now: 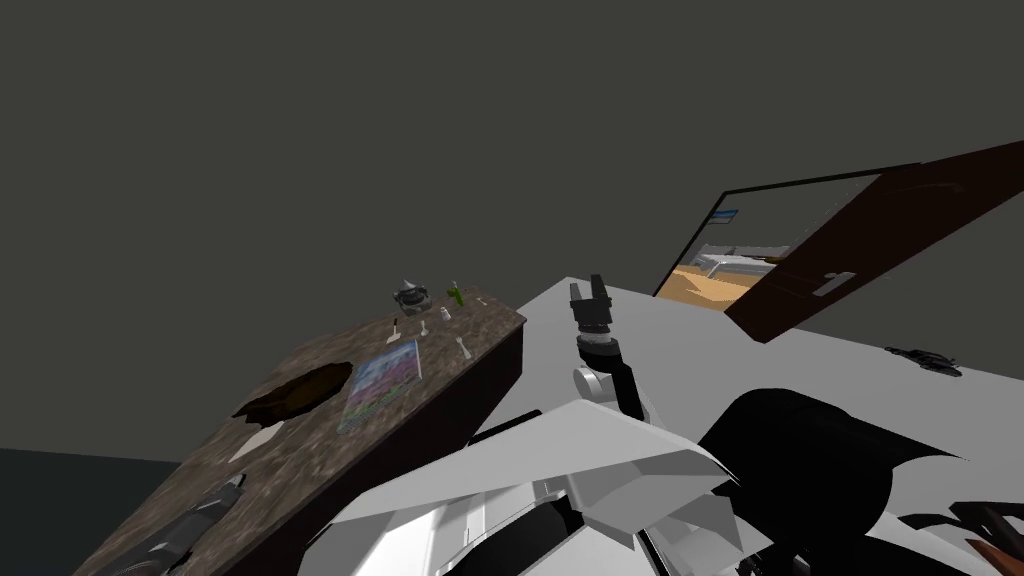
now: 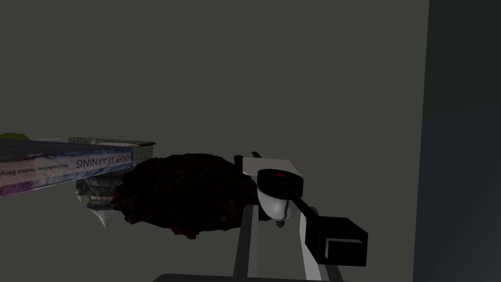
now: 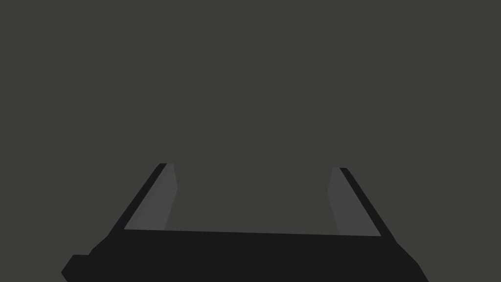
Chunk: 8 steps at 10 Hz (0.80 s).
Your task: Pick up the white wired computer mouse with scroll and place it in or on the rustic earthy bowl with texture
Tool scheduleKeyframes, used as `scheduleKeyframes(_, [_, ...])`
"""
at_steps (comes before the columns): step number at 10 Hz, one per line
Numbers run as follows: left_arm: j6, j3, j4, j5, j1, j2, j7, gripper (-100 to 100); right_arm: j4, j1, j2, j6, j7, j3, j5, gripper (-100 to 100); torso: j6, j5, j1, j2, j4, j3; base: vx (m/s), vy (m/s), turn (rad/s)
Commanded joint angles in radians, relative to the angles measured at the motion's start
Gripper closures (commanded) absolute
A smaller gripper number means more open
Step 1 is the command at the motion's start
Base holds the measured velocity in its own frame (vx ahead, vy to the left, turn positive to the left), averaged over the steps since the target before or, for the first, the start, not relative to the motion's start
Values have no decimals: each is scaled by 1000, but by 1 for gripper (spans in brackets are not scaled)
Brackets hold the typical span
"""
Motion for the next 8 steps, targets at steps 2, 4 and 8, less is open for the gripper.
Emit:
scheduleKeyframes(2, [46,-10,-59,-42,8,-12,30,100,0,0,0,0,0,0,0,0,-1,2,2,0,-1,0,-6,49,75])
scheduleKeyframes(4, [73,-17,-100,-71,14,-20,51,100,0,0,0,0,0,0,0,0,-2,3,3,1,-1,0,-8,29,50])
scheduleKeyframes(8, [155,-37,-217,-160,31,-45,113,100,0,0,0,0,0,0,0,0,-1,3,4,1,-1,0,-6,33,72])
